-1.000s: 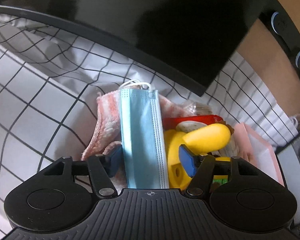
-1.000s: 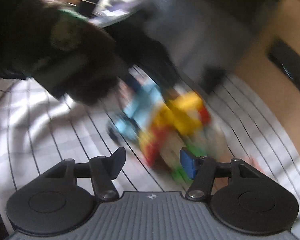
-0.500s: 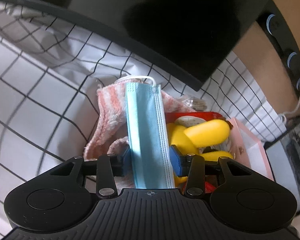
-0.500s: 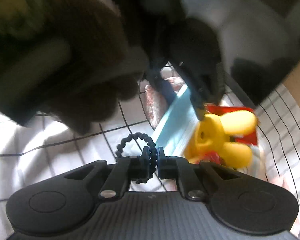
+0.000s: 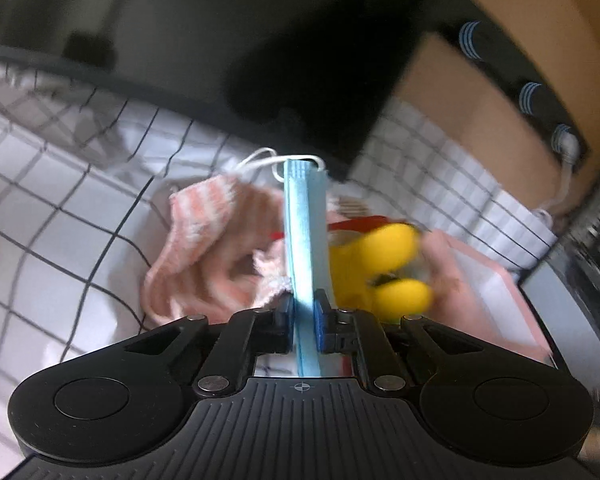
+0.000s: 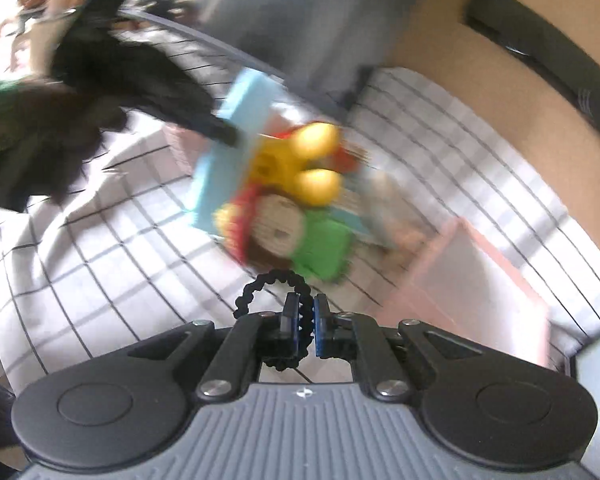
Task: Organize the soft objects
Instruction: 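Carry the mask into the pink box and open the left tool while the right tool carries the bracelet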
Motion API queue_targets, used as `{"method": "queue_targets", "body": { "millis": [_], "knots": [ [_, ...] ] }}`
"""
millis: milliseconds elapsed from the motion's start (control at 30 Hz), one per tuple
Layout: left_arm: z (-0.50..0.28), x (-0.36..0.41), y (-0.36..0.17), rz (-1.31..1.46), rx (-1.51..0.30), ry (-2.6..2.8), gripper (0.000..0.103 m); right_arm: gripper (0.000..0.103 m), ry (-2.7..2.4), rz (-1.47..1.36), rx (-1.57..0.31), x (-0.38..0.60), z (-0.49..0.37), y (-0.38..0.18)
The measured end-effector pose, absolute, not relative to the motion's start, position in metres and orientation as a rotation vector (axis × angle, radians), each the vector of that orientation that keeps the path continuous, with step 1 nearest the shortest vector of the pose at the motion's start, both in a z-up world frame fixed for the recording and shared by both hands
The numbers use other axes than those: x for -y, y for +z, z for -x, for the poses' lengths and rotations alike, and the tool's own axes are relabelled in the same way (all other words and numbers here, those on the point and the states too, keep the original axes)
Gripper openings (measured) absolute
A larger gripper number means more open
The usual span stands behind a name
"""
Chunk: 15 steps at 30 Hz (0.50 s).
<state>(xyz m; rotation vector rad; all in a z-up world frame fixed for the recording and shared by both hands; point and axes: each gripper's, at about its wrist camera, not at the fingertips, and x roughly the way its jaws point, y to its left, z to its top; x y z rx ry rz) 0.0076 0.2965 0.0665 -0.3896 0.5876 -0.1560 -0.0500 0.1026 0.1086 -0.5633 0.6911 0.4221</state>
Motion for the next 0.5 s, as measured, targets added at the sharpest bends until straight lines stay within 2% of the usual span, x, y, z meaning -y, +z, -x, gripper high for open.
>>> {"method": "queue_targets", "body": {
  "millis": [233, 500],
  "knots": [
    [0.05, -0.243, 0.114, 0.239, -0.543, -0.268, 0.011, 0.007, 0.227, 0.459, -0.693, -0.012, 0.067, 0.133],
    [0.05, -0.259, 0.07, 0.511, -0.662, -0.054, 0.014, 0.007, 0.161, 0.38, -0.698, 0.037, 0.078, 0.123]
  ]
}}
